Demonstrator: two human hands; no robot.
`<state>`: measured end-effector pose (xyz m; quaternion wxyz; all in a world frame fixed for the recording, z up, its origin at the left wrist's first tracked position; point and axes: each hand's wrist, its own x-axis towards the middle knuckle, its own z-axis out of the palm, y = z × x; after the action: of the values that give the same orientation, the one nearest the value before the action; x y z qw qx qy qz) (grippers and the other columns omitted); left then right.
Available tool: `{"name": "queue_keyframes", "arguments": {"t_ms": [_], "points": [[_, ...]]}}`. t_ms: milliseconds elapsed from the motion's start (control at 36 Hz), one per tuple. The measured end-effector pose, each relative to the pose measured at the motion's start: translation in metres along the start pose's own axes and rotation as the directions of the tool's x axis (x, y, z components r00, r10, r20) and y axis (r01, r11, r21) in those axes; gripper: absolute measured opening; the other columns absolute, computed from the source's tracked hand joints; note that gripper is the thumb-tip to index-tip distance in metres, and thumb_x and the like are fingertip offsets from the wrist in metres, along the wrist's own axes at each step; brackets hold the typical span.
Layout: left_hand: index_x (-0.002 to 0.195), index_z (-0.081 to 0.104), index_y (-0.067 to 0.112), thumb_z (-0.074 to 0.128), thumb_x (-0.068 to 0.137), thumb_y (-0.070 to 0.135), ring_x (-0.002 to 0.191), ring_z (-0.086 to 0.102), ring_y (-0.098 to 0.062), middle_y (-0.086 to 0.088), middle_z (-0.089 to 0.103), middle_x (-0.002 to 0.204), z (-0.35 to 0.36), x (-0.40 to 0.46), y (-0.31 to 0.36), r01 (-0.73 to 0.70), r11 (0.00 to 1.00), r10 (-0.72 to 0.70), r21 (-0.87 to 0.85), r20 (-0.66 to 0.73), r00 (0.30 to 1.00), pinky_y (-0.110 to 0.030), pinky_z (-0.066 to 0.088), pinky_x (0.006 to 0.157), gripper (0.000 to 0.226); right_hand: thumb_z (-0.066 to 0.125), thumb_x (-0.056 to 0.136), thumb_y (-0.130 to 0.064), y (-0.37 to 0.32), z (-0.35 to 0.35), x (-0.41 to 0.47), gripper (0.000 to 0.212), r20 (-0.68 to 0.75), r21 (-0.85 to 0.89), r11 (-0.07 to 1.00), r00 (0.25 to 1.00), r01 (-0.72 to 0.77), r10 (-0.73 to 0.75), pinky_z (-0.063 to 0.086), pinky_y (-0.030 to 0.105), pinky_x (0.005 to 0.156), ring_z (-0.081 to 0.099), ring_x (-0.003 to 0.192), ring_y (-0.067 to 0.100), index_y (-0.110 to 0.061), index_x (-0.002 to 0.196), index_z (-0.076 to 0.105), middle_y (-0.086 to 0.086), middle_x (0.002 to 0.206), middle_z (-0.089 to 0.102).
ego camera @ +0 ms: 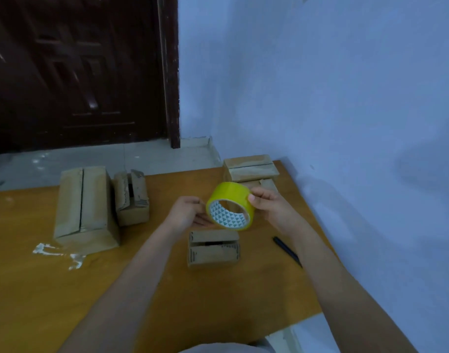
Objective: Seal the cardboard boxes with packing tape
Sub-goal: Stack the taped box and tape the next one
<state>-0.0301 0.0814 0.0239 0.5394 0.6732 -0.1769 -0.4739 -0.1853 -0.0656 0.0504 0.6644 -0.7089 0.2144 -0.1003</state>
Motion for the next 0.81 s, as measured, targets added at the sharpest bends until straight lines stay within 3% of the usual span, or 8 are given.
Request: {"name": "queue_keyframes", "arguments": {"t_ms": [111,167,222,333,444,611,722,806], "points": [[0.079,0.056,0.001,0.054,0.093,0.003,0.052,0.067,-0.02,-0.01,0.066,0.06,-0.024,-0.006,-0.021,0.01,0.992,-0.031,-0.125,-0.169,0.985,-0.03,0.055,0.058,0.014,0.063,0.084,-0.045,-0.004,-0.011,0.004,0.036,0.091,-0.411,0.912,0.995,-0.005,0.047,0.038,0.034,0.068,0.054,0.068,0.018,-0.011,0.072,0.064,0.001,0.068,0.057],[0.077,0.056,0.002,0.058,0.093,0.009,0.057,0.068,-0.02,-0.011,0.067,0.068,-0.042,-0.012,-0.029,0.001,0.989,-0.033,-0.147,-0.217,0.976,-0.031,0.056,0.06,0.018,0.061,0.087,-0.045,0.004,-0.02,0.005,0.032,0.059,-0.728,0.685,0.994,-0.021,0.093,0.042,0.036,0.064,0.055,0.062,0.017,-0.021,0.065,0.063,0.001,0.064,0.058],[0.079,0.057,0.001,0.058,0.093,0.012,0.06,0.069,-0.02,-0.013,0.069,0.073,-0.047,-0.021,-0.034,0.016,0.995,-0.034,-0.101,-0.181,0.983,-0.028,0.056,0.057,0.018,0.06,0.084,-0.053,0.018,-0.024,0.001,0.037,0.001,-0.852,0.519,0.99,-0.072,0.139,0.038,0.032,0.057,0.052,0.057,0.013,-0.026,0.059,0.056,-0.002,0.059,0.053],[0.084,0.057,0.001,0.055,0.094,0.01,0.057,0.068,-0.02,-0.012,0.07,0.067,-0.035,-0.029,-0.05,0.076,0.983,-0.101,-0.165,-0.149,0.984,-0.026,0.056,0.055,0.014,0.062,0.085,-0.048,0.027,-0.026,-0.014,0.034,-0.003,-0.807,0.582,0.985,-0.103,0.171,0.032,0.026,0.054,0.051,0.057,0.011,-0.019,0.067,0.062,-0.001,0.061,0.055],[0.108,0.052,-0.004,0.056,0.093,0.008,0.082,0.071,-0.033,-0.026,0.07,0.089,-0.027,-0.028,-0.073,0.135,0.914,-0.181,-0.383,-0.087,0.98,-0.046,0.056,0.085,0.019,0.063,0.085,-0.045,0.036,-0.031,-0.018,0.028,0.001,-0.808,0.576,0.978,-0.122,0.209,0.032,0.026,0.054,0.051,0.056,0.011,-0.025,0.066,0.061,0.0,0.062,0.056],[0.138,0.029,0.001,0.055,0.093,0.002,0.089,0.069,-0.033,-0.027,0.069,0.095,-0.01,-0.017,-0.101,0.065,0.734,-0.207,-0.676,-0.132,0.969,-0.035,0.058,0.072,0.052,0.062,0.084,-0.05,0.057,-0.035,-0.012,0.033,-0.005,-0.833,0.535,0.969,-0.141,0.246,0.031,0.027,0.053,0.049,0.054,0.011,-0.026,0.063,0.057,-0.002,0.059,0.052],[0.107,0.058,-0.008,0.052,0.095,0.005,0.095,0.068,-0.03,-0.027,0.067,0.107,-0.012,-0.012,-0.11,0.064,0.815,-0.195,-0.576,-0.167,0.967,-0.035,0.055,0.083,0.019,0.062,0.084,-0.05,0.067,-0.031,-0.009,0.03,0.0,-0.827,0.542,0.964,-0.15,0.266,0.035,0.028,0.054,0.051,0.056,0.012,-0.026,0.066,0.06,-0.002,0.061,0.055],[0.089,0.06,-0.005,0.051,0.096,0.007,0.099,0.068,-0.032,-0.025,0.068,0.107,-0.013,-0.01,-0.115,0.056,0.836,-0.173,-0.545,-0.164,0.971,-0.035,0.057,0.082,0.017,0.061,0.085,-0.048,0.073,-0.028,-0.004,0.029,-0.01,-0.835,0.525,0.958,-0.165,0.285,0.036,0.027,0.055,0.052,0.058,0.011,-0.022,0.074,0.064,-0.003,0.063,0.055]]}}
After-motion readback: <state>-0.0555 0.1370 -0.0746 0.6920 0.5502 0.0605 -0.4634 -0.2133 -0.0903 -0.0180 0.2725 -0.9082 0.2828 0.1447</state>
